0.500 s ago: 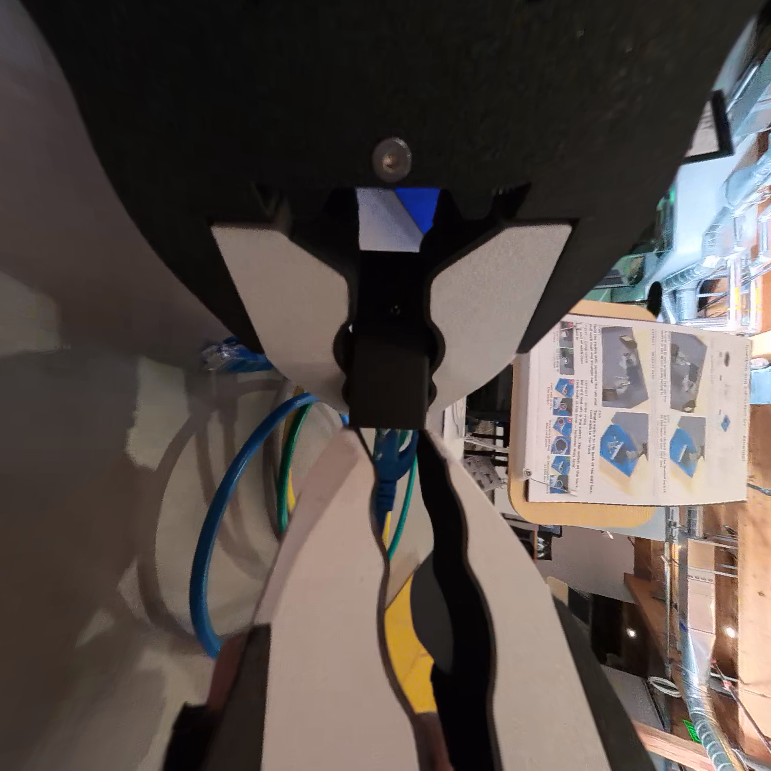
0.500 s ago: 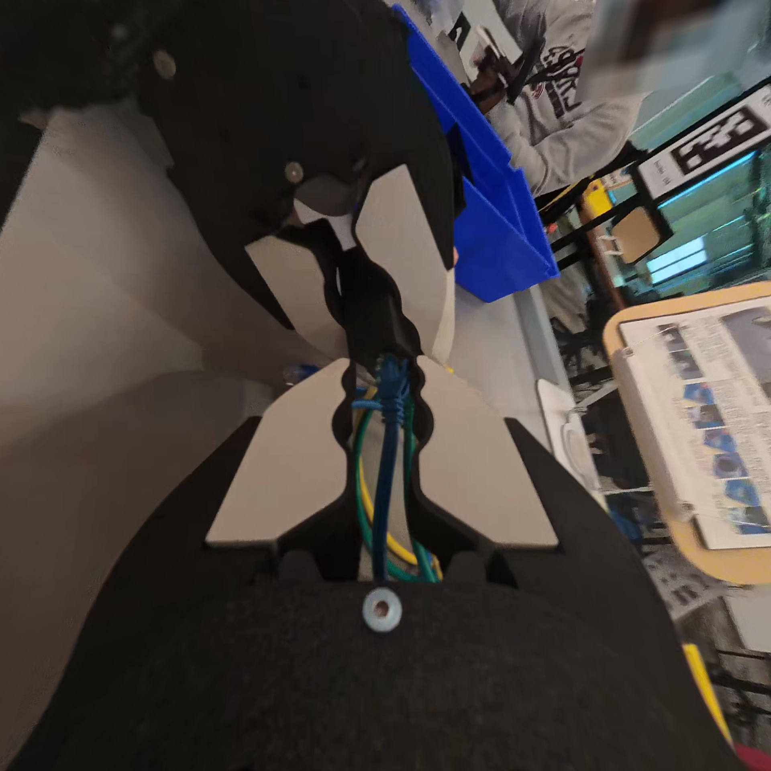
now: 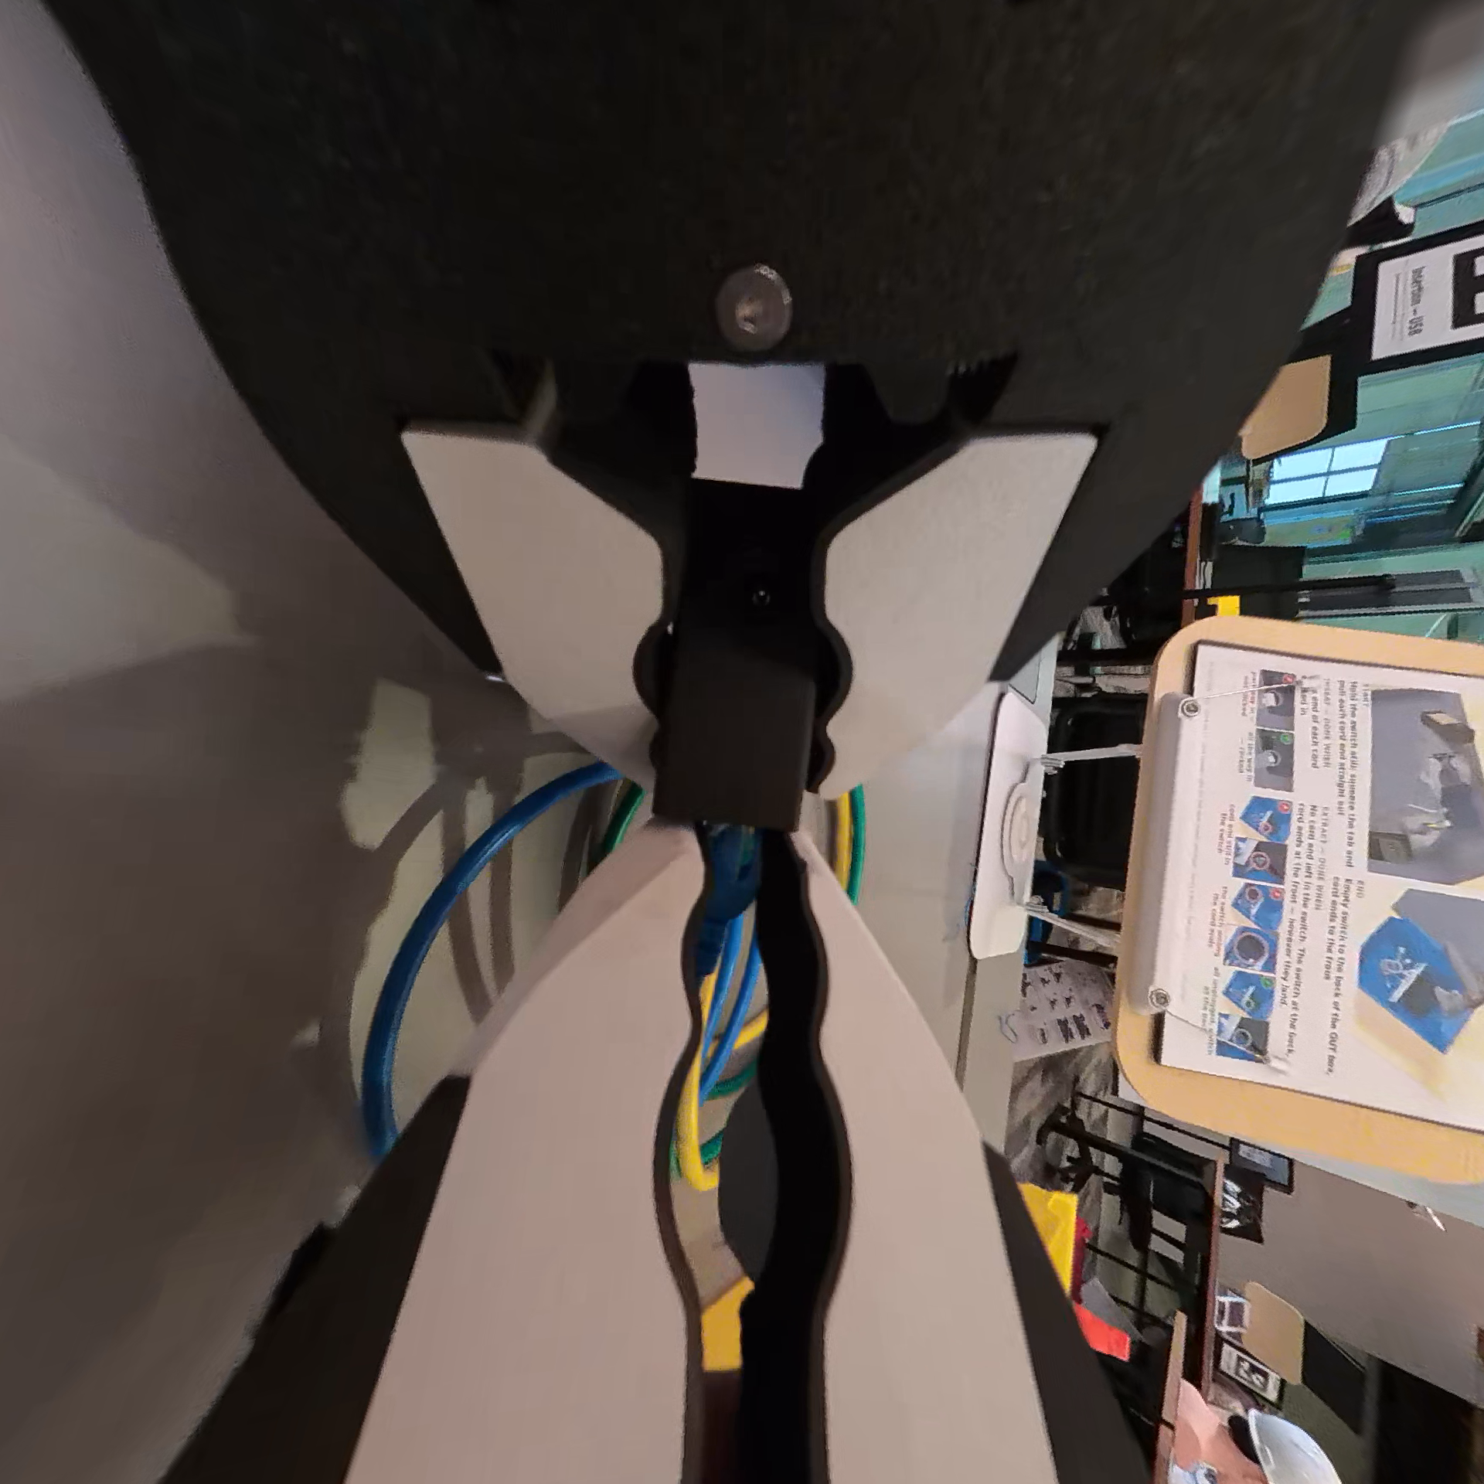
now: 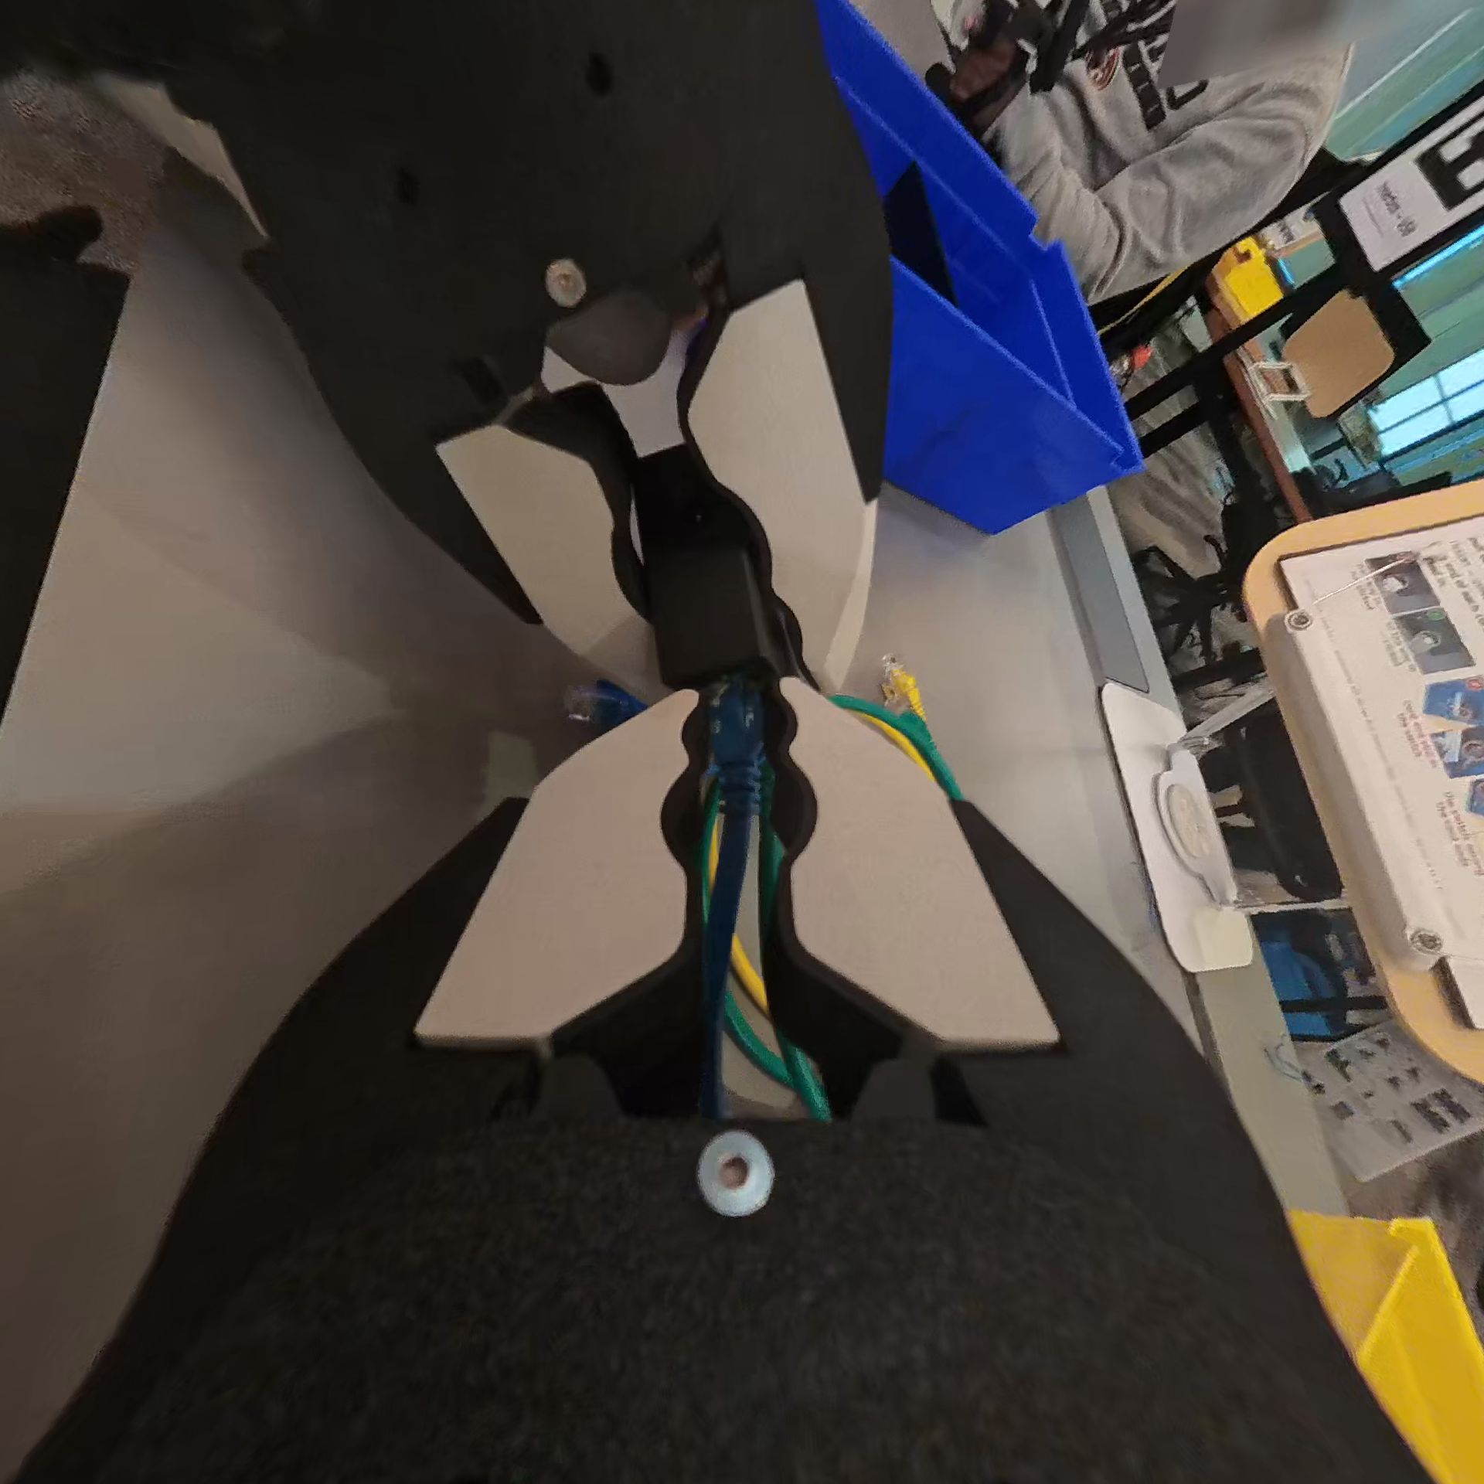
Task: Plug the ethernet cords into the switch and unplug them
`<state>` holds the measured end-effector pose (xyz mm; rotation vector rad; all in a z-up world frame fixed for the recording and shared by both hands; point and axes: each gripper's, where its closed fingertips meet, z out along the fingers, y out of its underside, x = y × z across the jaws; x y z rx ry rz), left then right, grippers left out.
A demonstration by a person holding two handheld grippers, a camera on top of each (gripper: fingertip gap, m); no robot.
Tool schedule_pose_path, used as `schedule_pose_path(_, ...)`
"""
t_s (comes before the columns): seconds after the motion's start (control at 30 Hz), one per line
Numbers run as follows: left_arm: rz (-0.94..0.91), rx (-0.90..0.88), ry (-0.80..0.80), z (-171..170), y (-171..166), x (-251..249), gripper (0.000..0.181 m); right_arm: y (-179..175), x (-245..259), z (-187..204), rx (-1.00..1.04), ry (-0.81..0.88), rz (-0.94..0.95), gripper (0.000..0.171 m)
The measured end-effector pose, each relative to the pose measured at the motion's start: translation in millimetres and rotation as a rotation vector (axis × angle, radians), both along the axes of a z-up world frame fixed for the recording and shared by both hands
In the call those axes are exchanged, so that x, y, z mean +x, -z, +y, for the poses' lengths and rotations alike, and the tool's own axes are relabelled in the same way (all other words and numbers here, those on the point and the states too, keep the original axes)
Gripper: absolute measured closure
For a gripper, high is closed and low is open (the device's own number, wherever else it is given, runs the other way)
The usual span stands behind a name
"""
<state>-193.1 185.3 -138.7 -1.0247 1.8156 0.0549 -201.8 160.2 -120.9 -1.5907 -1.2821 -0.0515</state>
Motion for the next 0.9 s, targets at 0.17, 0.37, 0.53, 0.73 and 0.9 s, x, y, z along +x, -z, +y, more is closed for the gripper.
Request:
schedule_pose_path(0.17,0.033,0.022,0.000,-0.4,7.0,2.6,0.152,9.3,4.3,-0.4,0.056,0.034,-0.137,0.159)
schedule_pose_path(0.37,0.044,-0.033,0.039,-4.5,9.1,6.3,0.151,7.1,9.6,-1.5,0.013,0.035,-0.120,0.159)
schedule_pose_path(0.53,-0.016,-0.063,-0.119,51.1,-6.1,-24.1,0.152,20.1,59.6,-1.6,-0.067,0.145,-0.140,0.159)
schedule_pose_path(0.73,-0.109,-0.018,-0.108,56.5,-31.4,-20.0,0.152,6.1,41.7,-3.0,-0.074,0.068,-0.033,0.159)
schedule_pose_path(0.9,-0.159,-0.005,-0.070,50.4,-37.5,-19.7,0.151,57.2,35.0,-0.7,-0.356,0.103,-0.068,0.141)
